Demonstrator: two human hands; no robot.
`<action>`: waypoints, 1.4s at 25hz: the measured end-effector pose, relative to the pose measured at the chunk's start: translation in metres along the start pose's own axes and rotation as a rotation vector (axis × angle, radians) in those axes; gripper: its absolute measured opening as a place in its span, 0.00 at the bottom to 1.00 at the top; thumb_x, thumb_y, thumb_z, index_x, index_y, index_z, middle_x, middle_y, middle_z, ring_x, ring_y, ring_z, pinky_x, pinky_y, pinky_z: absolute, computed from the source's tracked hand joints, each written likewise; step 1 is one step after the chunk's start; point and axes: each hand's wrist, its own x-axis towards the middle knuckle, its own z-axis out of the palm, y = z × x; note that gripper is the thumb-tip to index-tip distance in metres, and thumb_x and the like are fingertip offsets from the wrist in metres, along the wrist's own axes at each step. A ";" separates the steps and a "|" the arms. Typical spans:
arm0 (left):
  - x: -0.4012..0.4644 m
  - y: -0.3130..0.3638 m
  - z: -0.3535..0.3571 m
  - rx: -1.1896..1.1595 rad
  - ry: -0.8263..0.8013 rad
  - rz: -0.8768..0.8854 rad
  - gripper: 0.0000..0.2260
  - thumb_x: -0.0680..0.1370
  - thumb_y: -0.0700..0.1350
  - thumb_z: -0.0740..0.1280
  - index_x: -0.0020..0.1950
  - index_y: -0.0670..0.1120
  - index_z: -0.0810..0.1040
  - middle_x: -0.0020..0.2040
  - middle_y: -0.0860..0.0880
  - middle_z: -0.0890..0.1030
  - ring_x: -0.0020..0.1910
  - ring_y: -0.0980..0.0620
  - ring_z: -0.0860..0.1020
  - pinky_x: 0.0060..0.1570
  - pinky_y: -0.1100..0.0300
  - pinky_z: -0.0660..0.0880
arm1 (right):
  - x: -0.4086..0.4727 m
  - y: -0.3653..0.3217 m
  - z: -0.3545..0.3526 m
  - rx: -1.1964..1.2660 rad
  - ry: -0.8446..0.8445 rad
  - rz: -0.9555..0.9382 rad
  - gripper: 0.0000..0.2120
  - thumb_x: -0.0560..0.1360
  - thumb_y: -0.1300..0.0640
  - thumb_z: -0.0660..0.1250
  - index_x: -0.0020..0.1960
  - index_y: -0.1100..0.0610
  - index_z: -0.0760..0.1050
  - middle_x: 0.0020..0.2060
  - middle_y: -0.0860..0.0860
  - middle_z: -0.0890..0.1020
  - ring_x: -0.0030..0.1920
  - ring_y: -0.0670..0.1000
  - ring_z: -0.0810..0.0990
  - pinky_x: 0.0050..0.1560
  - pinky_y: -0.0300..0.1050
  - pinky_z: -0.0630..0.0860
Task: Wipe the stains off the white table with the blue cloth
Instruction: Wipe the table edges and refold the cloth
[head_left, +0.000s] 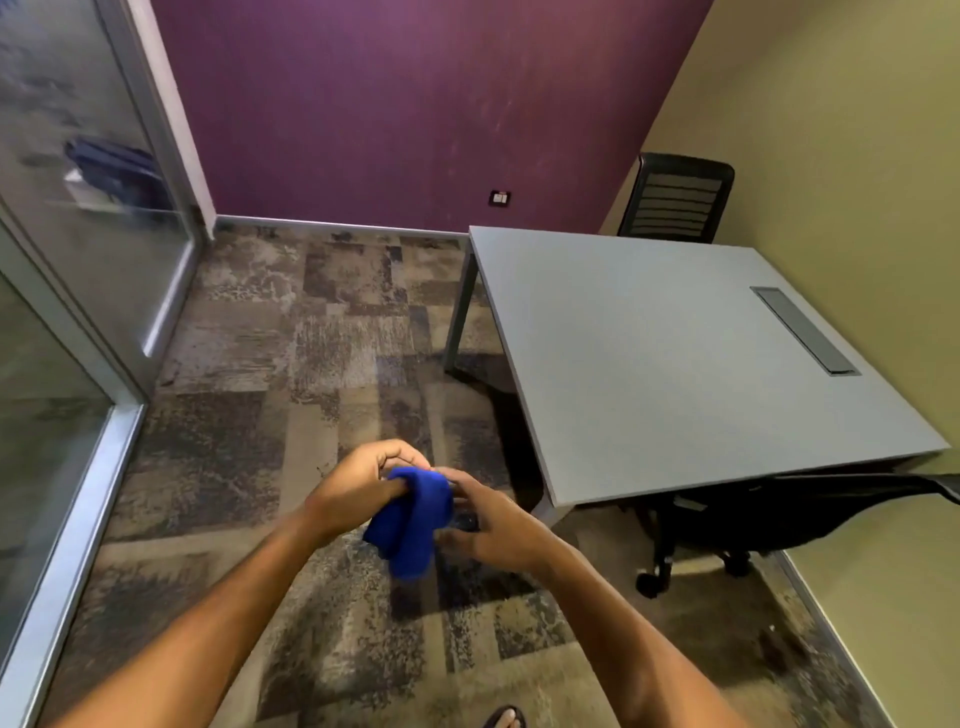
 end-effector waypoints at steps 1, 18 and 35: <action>-0.001 -0.006 0.003 -0.020 -0.011 -0.020 0.09 0.77 0.37 0.70 0.49 0.51 0.85 0.49 0.49 0.86 0.51 0.50 0.83 0.52 0.55 0.81 | 0.003 0.001 0.005 -0.030 0.063 0.035 0.27 0.75 0.53 0.73 0.72 0.44 0.69 0.61 0.45 0.82 0.61 0.45 0.81 0.67 0.51 0.77; 0.071 -0.071 0.067 -0.035 0.259 -0.345 0.20 0.75 0.50 0.75 0.61 0.40 0.79 0.55 0.41 0.83 0.54 0.40 0.81 0.53 0.44 0.79 | 0.043 0.071 -0.070 0.250 0.238 0.434 0.23 0.80 0.54 0.71 0.71 0.61 0.72 0.59 0.62 0.83 0.60 0.62 0.83 0.64 0.59 0.79; 0.258 -0.131 0.092 0.196 0.293 -0.325 0.15 0.76 0.30 0.61 0.63 0.32 0.73 0.45 0.39 0.77 0.48 0.37 0.78 0.37 0.57 0.65 | 0.090 0.245 -0.120 -0.530 0.027 0.686 0.37 0.80 0.58 0.64 0.83 0.57 0.48 0.79 0.61 0.54 0.77 0.68 0.58 0.75 0.60 0.64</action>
